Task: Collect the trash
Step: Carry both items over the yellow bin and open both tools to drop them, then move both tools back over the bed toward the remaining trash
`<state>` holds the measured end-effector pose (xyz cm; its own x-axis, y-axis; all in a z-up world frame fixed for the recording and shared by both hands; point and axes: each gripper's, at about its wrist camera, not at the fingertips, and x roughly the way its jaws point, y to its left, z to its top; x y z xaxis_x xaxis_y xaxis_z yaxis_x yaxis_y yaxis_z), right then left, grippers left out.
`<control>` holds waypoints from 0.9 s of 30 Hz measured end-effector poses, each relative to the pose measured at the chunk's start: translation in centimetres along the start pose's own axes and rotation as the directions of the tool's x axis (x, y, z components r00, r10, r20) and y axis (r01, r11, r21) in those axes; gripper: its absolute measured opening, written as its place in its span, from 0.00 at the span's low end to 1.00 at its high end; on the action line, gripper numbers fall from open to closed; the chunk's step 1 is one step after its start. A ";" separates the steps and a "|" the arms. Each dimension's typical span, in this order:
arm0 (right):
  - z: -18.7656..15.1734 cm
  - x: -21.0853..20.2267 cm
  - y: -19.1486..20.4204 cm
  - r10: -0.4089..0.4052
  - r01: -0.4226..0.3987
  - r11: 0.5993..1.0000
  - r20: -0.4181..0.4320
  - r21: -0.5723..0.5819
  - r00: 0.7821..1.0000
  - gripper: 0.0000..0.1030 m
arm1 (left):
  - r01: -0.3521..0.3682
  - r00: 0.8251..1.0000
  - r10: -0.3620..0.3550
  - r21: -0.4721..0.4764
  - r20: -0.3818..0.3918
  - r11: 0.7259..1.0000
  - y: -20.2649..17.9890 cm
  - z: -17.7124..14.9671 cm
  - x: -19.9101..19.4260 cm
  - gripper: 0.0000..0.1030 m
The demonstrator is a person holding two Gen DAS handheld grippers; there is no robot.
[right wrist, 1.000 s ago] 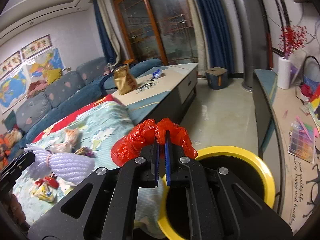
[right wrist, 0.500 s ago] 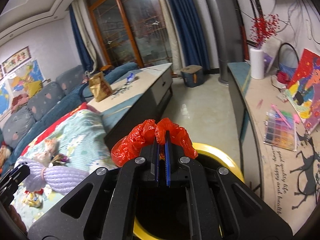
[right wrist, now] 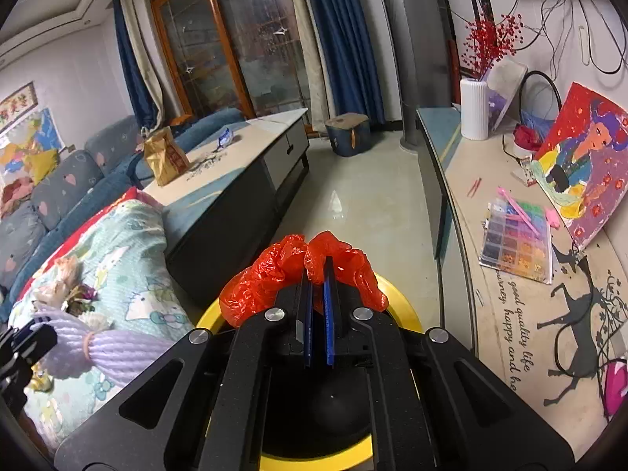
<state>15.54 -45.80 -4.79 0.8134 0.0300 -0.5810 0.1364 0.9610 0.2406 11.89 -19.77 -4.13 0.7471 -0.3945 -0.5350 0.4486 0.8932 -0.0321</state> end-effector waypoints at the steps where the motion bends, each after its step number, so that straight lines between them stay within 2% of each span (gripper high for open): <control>1: -0.1 0.2 -0.2 -0.001 0.001 1.000 -0.008 0.000 1.000 0.02 | 0.003 1.000 -0.003 0.007 -0.007 1.000 -0.3 -0.1 0.3 0.19; 10: -0.8 1.2 -0.7 0.016 -0.016 1.000 -0.061 0.009 0.998 0.05 | 0.026 0.998 -0.023 0.048 -0.064 0.999 -2.3 -1.3 2.9 0.19; 11: -0.9 1.3 -0.8 0.021 -0.020 1.000 -0.067 0.016 0.998 0.07 | 0.030 0.997 -0.027 0.050 -0.069 0.998 -2.5 -1.4 3.2 0.20; 12: -1.0 1.5 -1.0 0.024 -0.022 0.999 -0.074 0.026 0.997 0.18 | 0.049 0.996 -0.045 0.052 -0.076 0.997 -2.7 -1.5 3.6 0.22; 13: -1.1 1.5 -1.1 0.020 -0.018 0.999 -0.077 0.035 0.997 0.25 | 0.077 0.994 -0.072 0.055 -0.086 0.996 -3.0 -1.6 4.1 0.25; 14: -1.1 1.6 -1.1 0.015 -0.011 0.999 -0.083 0.047 0.996 0.36 | 0.097 0.991 -0.091 0.054 -0.093 0.994 -3.1 -1.9 4.5 0.42; 15: -1.2 1.8 -1.3 0.016 -0.011 0.998 -0.088 0.056 0.996 0.38 | 0.106 0.990 -0.102 0.042 -0.092 0.993 -3.1 -2.1 4.9 0.66; 16: -1.3 1.8 -1.4 0.019 -0.013 0.998 -0.094 0.062 0.995 0.38 | 0.106 0.991 -0.103 0.031 -0.088 0.994 -3.1 -2.3 5.0 0.75; 17: -1.3 1.8 -1.4 0.015 -0.009 0.998 -0.094 0.062 0.995 0.39 | 0.110 0.991 -0.109 0.010 -0.082 0.994 -2.9 -2.5 5.0 0.79; 19: -1.4 1.7 -1.3 0.006 0.000 0.998 -0.084 0.065 0.996 0.49 | 0.115 0.991 -0.115 -0.017 -0.072 0.993 -2.5 -2.7 4.8 0.81; 21: -1.5 1.6 -1.1 0.016 -0.010 0.998 -0.079 0.066 0.997 0.53 | 0.091 0.994 -0.092 -0.031 -0.056 0.995 -2.1 -2.6 4.4 0.93; 27: -1.6 1.0 0.7 0.061 -0.059 0.997 -0.052 0.039 0.997 0.60 | 0.024 1.000 -0.025 -0.063 -0.013 0.998 -0.3 -2.5 2.4 0.93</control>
<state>15.58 -44.64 -6.44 0.7899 0.1028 -0.6046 0.1103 0.9460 0.3049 12.36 -20.41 -7.51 0.7294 -0.4136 -0.5449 0.4347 0.8953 -0.0976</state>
